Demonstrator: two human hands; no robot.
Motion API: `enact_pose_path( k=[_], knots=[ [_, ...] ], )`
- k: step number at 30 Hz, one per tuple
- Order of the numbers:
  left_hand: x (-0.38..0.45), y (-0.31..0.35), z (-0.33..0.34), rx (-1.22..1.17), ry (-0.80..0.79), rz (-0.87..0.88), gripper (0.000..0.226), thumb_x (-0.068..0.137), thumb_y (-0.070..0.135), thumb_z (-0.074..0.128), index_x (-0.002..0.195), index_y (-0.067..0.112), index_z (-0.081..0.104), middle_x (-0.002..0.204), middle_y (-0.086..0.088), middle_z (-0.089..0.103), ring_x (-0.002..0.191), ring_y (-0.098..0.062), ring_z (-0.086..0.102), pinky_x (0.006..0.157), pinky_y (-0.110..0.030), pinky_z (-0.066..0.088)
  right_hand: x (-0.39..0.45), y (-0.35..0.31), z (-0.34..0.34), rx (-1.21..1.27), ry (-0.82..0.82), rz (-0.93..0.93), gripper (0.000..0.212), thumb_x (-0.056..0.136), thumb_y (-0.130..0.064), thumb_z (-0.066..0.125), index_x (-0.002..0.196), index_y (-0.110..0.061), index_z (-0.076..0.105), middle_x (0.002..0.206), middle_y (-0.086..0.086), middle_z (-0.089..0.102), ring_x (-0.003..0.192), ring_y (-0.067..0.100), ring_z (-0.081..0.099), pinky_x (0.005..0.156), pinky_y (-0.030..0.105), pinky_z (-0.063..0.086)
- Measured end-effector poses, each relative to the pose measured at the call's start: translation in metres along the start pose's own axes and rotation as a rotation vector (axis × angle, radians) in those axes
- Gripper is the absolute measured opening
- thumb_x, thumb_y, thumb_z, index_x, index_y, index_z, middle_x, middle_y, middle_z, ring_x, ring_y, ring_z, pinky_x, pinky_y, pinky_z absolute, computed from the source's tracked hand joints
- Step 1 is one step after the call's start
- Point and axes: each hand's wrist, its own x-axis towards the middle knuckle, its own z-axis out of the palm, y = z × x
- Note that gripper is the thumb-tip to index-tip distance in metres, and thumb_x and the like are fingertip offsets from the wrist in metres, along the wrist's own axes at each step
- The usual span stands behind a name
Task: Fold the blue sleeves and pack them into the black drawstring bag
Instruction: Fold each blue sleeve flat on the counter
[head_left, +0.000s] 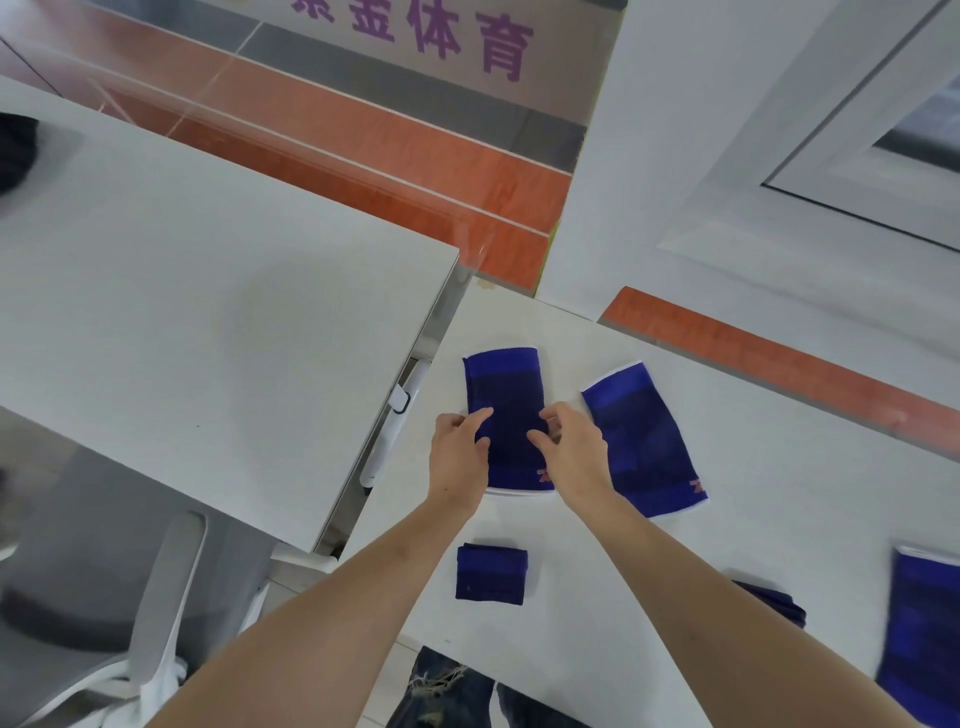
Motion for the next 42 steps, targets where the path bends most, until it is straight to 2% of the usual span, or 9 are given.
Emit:
enact_pose_path(
  k=[12,17,21,24,29,33,38,40,42],
  knots=[
    [0.015,-0.007,-0.011,-0.145,-0.121,-0.008,0.042,0.099,0.006,0.055,0.135,0.027,0.06,0.119,-0.002,0.058,0.099,-0.014,0.062,0.079,-0.023,0.057,-0.004,0.017,-0.008,0.101,-0.071,-0.06,0.023,0.1,-0.018,0.067,0.122,-0.024,0.061,0.119,-0.002,0.064,0.099,0.014,0.066,0.084,0.031,0.062],
    [0.019,-0.007,-0.024,-0.51,-0.194,-0.351,0.043,0.093,-0.002,0.053,0.126,0.022,0.069,0.115,-0.006,0.07,0.101,-0.024,0.068,0.088,-0.043,0.061,-0.015,0.038,-0.023,-0.215,-0.081,-0.348,0.039,0.103,-0.012,0.059,0.138,-0.03,0.056,0.144,-0.007,0.047,0.107,0.009,0.06,0.08,0.029,0.061],
    [0.023,-0.003,-0.033,-0.78,-0.278,-0.469,0.037,0.095,-0.008,0.054,0.128,0.005,0.066,0.118,-0.014,0.07,0.101,-0.027,0.069,0.086,-0.038,0.06,-0.024,0.044,-0.025,-0.404,-0.15,-0.524,0.052,0.095,-0.026,0.073,0.142,-0.039,0.052,0.16,-0.012,0.032,0.125,0.01,0.048,0.074,0.026,0.06],
    [0.029,0.001,-0.04,-0.847,-0.298,-0.535,0.032,0.096,-0.009,0.053,0.123,-0.001,0.067,0.113,-0.02,0.071,0.096,-0.029,0.069,0.093,-0.039,0.057,-0.025,0.043,-0.021,-0.332,-0.089,-0.603,0.045,0.092,-0.02,0.077,0.134,-0.032,0.064,0.157,-0.008,0.044,0.127,0.019,0.05,0.091,0.035,0.058],
    [0.025,-0.007,-0.048,-0.561,-0.365,-0.329,0.038,0.096,-0.009,0.046,0.123,0.006,0.067,0.111,-0.007,0.071,0.093,-0.015,0.069,0.086,-0.026,0.057,-0.022,0.042,-0.016,-0.148,-0.009,-0.555,0.037,0.092,-0.006,0.071,0.122,-0.027,0.07,0.135,-0.013,0.064,0.127,0.016,0.053,0.099,0.042,0.048],
    [0.016,-0.014,-0.049,-0.365,-0.323,-0.003,0.038,0.091,-0.015,0.048,0.094,0.012,0.075,0.09,0.007,0.064,0.079,0.004,0.063,0.082,-0.018,0.047,-0.02,0.034,-0.014,-0.007,-0.016,-0.386,0.023,0.101,-0.02,0.063,0.123,-0.024,0.069,0.111,-0.011,0.067,0.108,0.009,0.057,0.094,0.033,0.048],
    [0.014,-0.037,-0.041,-0.175,-0.306,0.097,0.027,0.083,0.023,0.071,0.103,0.038,0.061,0.111,0.01,0.061,0.11,-0.012,0.059,0.091,-0.031,0.049,-0.015,0.021,-0.01,0.117,-0.036,-0.17,0.021,0.103,-0.045,0.054,0.113,-0.03,0.066,0.097,-0.009,0.068,0.091,0.009,0.062,0.077,0.025,0.049],
    [0.015,-0.036,-0.035,-0.134,-0.251,0.078,0.011,0.087,0.03,0.068,0.089,0.037,0.059,0.101,0.003,0.06,0.099,-0.015,0.059,0.084,-0.028,0.049,-0.013,0.015,-0.007,0.116,-0.001,-0.099,0.023,0.102,-0.049,0.053,0.112,-0.032,0.064,0.095,-0.01,0.069,0.088,0.011,0.065,0.073,0.03,0.053],
    [0.018,-0.028,-0.032,-0.102,-0.18,0.046,0.029,0.094,0.023,0.062,0.067,0.025,0.05,0.081,-0.003,0.05,0.076,-0.021,0.05,0.064,-0.028,0.039,-0.012,0.008,-0.005,0.117,0.027,-0.019,0.019,0.104,-0.05,0.052,0.106,-0.033,0.06,0.09,-0.011,0.068,0.083,0.011,0.066,0.069,0.033,0.054]
  ],
)
